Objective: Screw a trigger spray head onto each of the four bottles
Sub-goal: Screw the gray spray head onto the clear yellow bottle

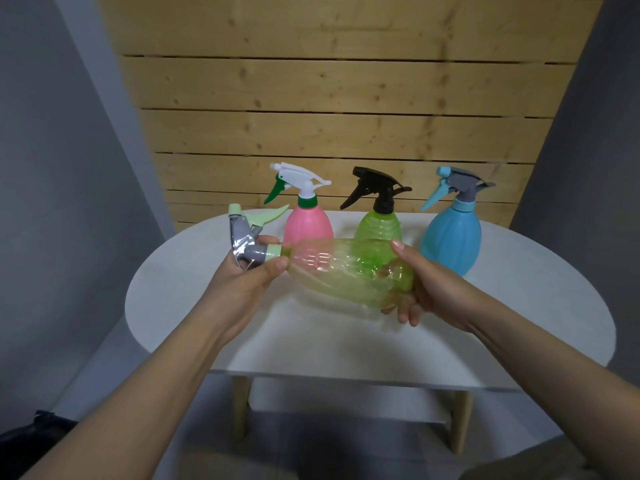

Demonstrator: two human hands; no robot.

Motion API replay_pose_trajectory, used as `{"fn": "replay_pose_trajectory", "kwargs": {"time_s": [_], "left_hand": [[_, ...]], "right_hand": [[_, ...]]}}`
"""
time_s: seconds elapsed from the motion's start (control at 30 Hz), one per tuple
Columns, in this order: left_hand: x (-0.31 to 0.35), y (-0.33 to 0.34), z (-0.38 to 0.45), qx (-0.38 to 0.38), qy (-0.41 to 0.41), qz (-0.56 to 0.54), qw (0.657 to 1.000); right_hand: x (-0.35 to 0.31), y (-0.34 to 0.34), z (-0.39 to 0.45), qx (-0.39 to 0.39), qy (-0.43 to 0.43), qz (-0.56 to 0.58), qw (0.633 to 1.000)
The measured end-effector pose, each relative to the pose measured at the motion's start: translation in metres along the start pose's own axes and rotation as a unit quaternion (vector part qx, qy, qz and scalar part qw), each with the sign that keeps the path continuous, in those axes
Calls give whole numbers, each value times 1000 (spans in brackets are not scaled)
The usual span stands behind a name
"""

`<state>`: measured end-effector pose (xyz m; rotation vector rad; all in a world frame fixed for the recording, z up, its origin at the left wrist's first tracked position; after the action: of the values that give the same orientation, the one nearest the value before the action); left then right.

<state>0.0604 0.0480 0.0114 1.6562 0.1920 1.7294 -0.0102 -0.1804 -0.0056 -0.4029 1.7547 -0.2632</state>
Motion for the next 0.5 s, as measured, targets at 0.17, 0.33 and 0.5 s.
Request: {"fn": "replay_pose_trajectory", "kwargs": {"time_s": [0.17,0.33,0.5], "left_hand": [[0,-11,0,46,4,14,999],[2,-9,3,65,19,-40,997],[-2,-4,2,45,13,-62,997]], "right_hand": [[2,3,-1,-13,10,-16,1000],[-21,-9,-7,28,-106,6,994],[-15,-7,-5,32,-62,-14,997]]}}
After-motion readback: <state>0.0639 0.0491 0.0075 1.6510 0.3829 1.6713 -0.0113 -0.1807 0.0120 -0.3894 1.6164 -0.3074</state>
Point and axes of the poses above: each hand's wrist, its own z-axis towards the middle knuckle, its own y-axis out of the palm, x = y × z, the point moved 7 cm from there along z, towards the middle knuckle, and after that the axes turned 14 degrees about -z, right-handed, at the moved point
